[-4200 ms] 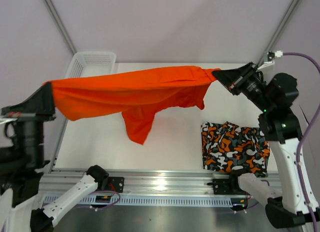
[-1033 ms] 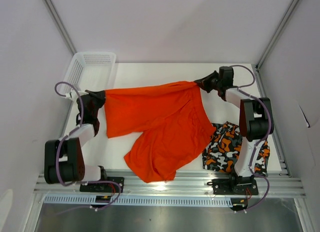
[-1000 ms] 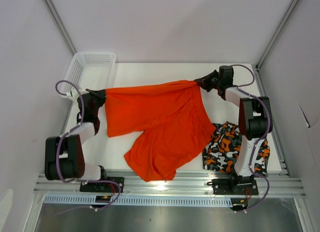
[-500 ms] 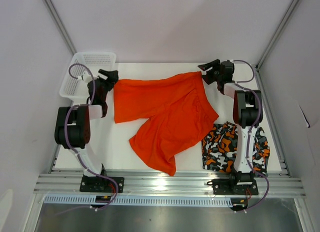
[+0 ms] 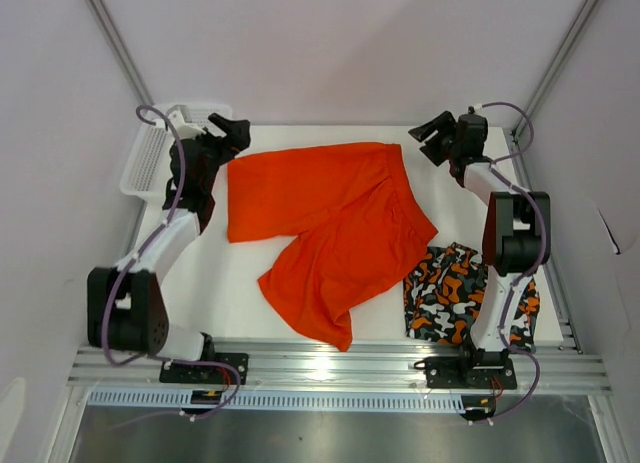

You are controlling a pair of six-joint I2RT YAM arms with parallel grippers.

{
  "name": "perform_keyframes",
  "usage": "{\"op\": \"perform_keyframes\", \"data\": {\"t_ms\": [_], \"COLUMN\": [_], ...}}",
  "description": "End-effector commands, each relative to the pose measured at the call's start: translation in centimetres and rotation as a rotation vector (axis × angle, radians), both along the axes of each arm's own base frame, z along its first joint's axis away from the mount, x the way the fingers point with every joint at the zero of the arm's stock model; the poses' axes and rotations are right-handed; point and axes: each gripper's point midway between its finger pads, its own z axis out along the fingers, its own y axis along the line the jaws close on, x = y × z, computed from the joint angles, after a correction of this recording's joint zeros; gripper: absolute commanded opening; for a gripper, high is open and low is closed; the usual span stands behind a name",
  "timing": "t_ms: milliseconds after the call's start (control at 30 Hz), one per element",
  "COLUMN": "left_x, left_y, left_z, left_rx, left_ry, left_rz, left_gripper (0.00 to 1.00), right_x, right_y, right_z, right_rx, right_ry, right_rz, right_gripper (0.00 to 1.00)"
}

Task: Fold and stack the shorts
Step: Flatten the shorts out

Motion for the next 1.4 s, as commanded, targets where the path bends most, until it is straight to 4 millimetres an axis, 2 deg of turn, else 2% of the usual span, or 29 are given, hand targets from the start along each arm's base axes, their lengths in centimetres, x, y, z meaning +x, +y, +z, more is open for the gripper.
{"op": "perform_keyframes", "data": {"t_ms": [0, 33, 67, 133, 167, 233, 267, 300, 333, 367, 400, 433, 467, 500, 567, 600, 633, 733, 800, 833, 933, 1000, 1033, 1100, 1200, 1367], "left_x": [-4.0, -4.9, -6.9, -8.9, -11.0, -13.6, -15.1, -16.6, -17.6, -18.5, -20.0, -21.1, -22.2, -22.8, -24.1, -24.7, -25.0, -25.8, -25.8, -25.8, -26.1, -26.3, -26.3, -26.6, -26.9, -27.2], "left_y": [-1.5, -1.9, -2.5, -3.3, -4.0, -5.5, -5.4, -5.6, -6.2, -6.5, -6.6, -7.0, -6.8, -6.8, -6.6, -6.3, -5.9, -5.4, -5.5, -5.8, -5.8, -5.8, -5.8, -6.1, -6.2, -6.3], "left_z": [0.4, 0.3, -0.6, -0.8, -1.6, -3.9, -4.4, -6.7, -7.3, -7.8, -9.3, -10.4, -11.5, -12.1, -13.5, -14.6, -15.1, -17.1, -17.7, -18.2, -20.2, -21.3, -21.7, -22.7, -23.3, -24.2], "left_rx": [0.070, 0.074, 0.082, 0.086, 0.076, 0.087, 0.069, 0.078, 0.072, 0.059, 0.060, 0.068, 0.070, 0.078, 0.098, 0.108, 0.118, 0.152, 0.159, 0.168, 0.202, 0.208, 0.197, 0.168, 0.143, 0.112], "left_ry": [0.064, 0.079, 0.123, 0.149, 0.163, 0.230, 0.233, 0.301, 0.314, 0.328, 0.351, 0.385, 0.402, 0.419, 0.465, 0.483, 0.496, 0.562, 0.585, 0.616, 0.719, 0.759, 0.771, 0.778, 0.775, 0.775], "left_rz": [-0.024, -0.030, -0.035, -0.043, -0.054, -0.099, -0.099, -0.114, -0.137, -0.153, -0.177, -0.199, -0.210, -0.218, -0.227, -0.228, -0.214, -0.207, -0.216, -0.230, -0.233, -0.232, -0.225, -0.228, -0.229, -0.237], "left_gripper": [0.99, 0.99, 0.99, 0.99, 0.99, 0.99, 0.99, 0.99, 0.99, 0.99, 0.99, 0.99, 0.99, 0.99, 0.99, 0.99, 0.99, 0.99, 0.99, 0.99, 0.99, 0.99, 0.99, 0.99, 0.99, 0.99], "right_x": [-3.8, -4.8, -6.0, -8.5, -10.3, -12.6, -14.7, -15.8, -16.7, -17.7, -19.3, -20.0, -21.3, -21.5, -23.0, -23.4, -24.2, -24.8, -24.6, -24.5, -23.7, -23.8, -23.6, -23.6, -23.6, -23.8], "right_y": [0.1, 0.1, -0.1, 0.1, -0.5, -0.5, -0.6, -0.3, -0.3, -0.4, -0.6, -0.4, -0.8, -1.0, -1.2, -1.1, -1.1, -0.8, -0.5, -0.5, -0.8, -0.8, -1.7, -2.0, -2.8, -3.5], "right_z": [1.8, 3.1, 1.8, 1.0, 1.0, 0.6, 0.2, -0.1, -0.3, 0.3, -1.4, -1.6, -2.1, -1.6, -2.6, -2.0, -3.0, -3.8, -4.2, -5.3, -6.3, -7.0, -7.5, -7.7, -8.1, -9.2], "right_rx": [-0.109, -0.143, -0.170, -0.226, -0.252, -0.257, -0.259, -0.262, -0.265, -0.277, -0.290, -0.301, -0.329, -0.342, -0.360, -0.358, -0.364, -0.393, -0.401, -0.422, -0.488, -0.514, -0.553, -0.577, -0.616, -0.612], "right_ry": [0.013, -0.006, 0.037, 0.086, 0.103, 0.123, 0.136, 0.141, 0.146, 0.132, 0.178, 0.181, 0.193, 0.183, 0.205, 0.182, 0.196, 0.197, 0.200, 0.230, 0.280, 0.301, 0.315, 0.321, 0.340, 0.365], "right_rz": [0.051, 0.061, 0.052, 0.066, 0.037, 0.039, 0.037, 0.044, 0.047, 0.039, 0.045, 0.056, 0.056, 0.051, 0.054, 0.061, 0.069, 0.091, 0.112, 0.121, 0.127, 0.131, 0.095, 0.075, 0.037, -0.001], "right_gripper": [0.68, 0.68, 0.68, 0.68, 0.69, 0.62, 0.53, 0.48, 0.45, 0.44, 0.44, 0.45, 0.47, 0.47, 0.48, 0.47, 0.47, 0.44, 0.42, 0.42, 0.51, 0.53, 0.54, 0.57, 0.69, 0.71]}}
